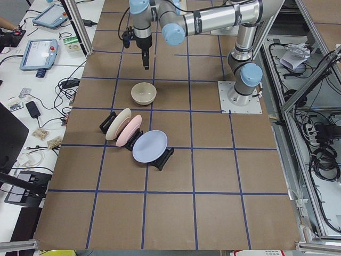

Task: Place bowl and put lemon in it

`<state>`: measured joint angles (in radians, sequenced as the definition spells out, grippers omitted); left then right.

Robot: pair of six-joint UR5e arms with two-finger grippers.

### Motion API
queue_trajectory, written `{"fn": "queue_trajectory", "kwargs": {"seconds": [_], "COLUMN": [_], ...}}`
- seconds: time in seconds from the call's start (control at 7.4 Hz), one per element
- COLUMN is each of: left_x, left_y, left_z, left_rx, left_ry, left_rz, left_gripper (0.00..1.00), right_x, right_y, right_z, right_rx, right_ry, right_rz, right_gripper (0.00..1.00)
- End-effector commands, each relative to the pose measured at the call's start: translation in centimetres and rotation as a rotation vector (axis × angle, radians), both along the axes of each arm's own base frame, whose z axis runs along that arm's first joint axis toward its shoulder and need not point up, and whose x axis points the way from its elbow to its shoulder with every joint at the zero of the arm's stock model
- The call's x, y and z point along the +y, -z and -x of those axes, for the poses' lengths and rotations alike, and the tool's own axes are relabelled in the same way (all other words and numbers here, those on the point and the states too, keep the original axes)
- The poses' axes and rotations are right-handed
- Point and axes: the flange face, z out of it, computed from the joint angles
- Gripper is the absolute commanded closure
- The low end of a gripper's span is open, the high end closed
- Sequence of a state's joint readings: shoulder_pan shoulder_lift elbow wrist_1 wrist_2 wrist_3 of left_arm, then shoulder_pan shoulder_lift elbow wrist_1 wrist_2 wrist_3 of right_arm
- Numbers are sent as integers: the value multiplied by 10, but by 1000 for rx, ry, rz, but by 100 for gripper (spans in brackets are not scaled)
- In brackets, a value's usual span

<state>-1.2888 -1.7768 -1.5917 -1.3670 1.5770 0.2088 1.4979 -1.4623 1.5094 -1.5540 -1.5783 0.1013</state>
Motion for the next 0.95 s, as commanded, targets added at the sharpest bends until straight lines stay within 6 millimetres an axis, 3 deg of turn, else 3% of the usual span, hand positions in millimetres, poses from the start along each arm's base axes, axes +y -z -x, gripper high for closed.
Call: {"fn": "queue_trajectory", "kwargs": {"seconds": [0.0, 0.27, 0.54, 0.81], "left_x": [-12, -18, -32, -35], "left_y": [86, 135, 162, 167], "left_z": [-51, -67, -77, -78], "left_rx": [-9, 12, -2, 3], "left_ry": [39, 29, 99, 124], "left_rz": [43, -6, 31, 16], "left_gripper": [0, 0, 0, 75], "right_x": [-31, -58, -83, -99], "right_y": [25, 60, 99, 154], "right_z": [74, 143, 210, 283], "right_rx": [43, 37, 55, 48], "right_ry": [25, -44, -125, -193], "right_rz": [11, 18, 71, 76], "right_gripper": [0, 0, 0, 0]}}
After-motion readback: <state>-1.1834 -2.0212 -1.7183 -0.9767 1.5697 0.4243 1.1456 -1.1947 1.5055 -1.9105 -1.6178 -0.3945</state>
